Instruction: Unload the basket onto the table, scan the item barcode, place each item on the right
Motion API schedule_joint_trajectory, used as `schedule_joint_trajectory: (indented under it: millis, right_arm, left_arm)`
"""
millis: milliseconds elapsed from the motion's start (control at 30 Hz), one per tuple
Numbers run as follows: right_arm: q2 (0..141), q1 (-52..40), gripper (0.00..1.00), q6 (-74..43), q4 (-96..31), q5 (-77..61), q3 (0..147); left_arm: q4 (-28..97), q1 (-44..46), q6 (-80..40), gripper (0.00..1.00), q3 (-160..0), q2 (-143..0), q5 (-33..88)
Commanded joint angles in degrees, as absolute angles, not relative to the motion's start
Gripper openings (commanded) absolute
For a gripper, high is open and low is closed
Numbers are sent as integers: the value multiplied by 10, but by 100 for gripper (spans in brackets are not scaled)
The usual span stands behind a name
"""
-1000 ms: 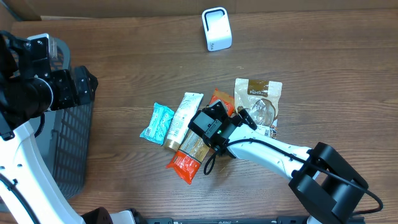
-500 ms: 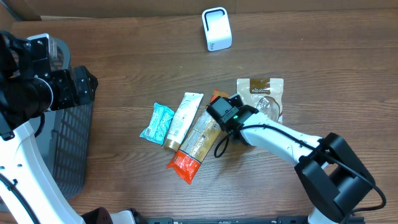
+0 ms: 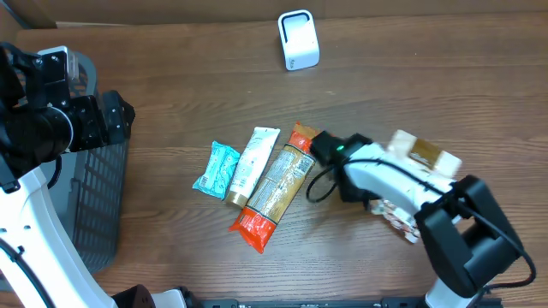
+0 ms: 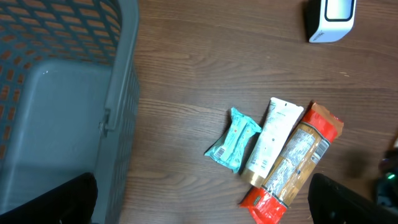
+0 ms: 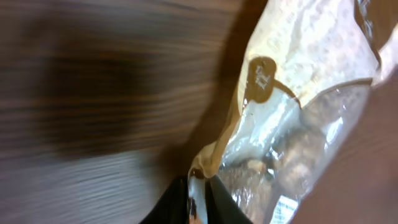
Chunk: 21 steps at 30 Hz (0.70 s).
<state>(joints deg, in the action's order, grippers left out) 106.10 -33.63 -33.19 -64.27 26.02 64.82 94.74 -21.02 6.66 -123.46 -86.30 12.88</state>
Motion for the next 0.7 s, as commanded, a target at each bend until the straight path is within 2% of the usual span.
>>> schedule_joint_trajectory:
  millis: [0, 100, 333, 400, 467, 667]
  right_arm:
    - [1056, -293, 17, -393, -661, 269, 651]
    - [1041, -276, 24, -340, -663, 243, 672]
    - [977, -248, 59, -315, -665, 158, 750]
    - [948, -218, 71, -314, -676, 112, 775]
    - [923, -180, 77, -314, -698, 86, 789]
    - [893, -19, 80, -317, -784, 69, 787]
  left_arm:
    - [947, -210, 81, 100, -1235, -866, 136]
    - [947, -210, 81, 100, -1235, -866, 136]
    - [946, -210, 81, 100, -1235, -866, 136]
    - [946, -210, 81, 100, -1235, -866, 136]
    - [946, -210, 81, 100, -1235, -866, 136]
    - [947, -210, 81, 99, -1235, -866, 136]
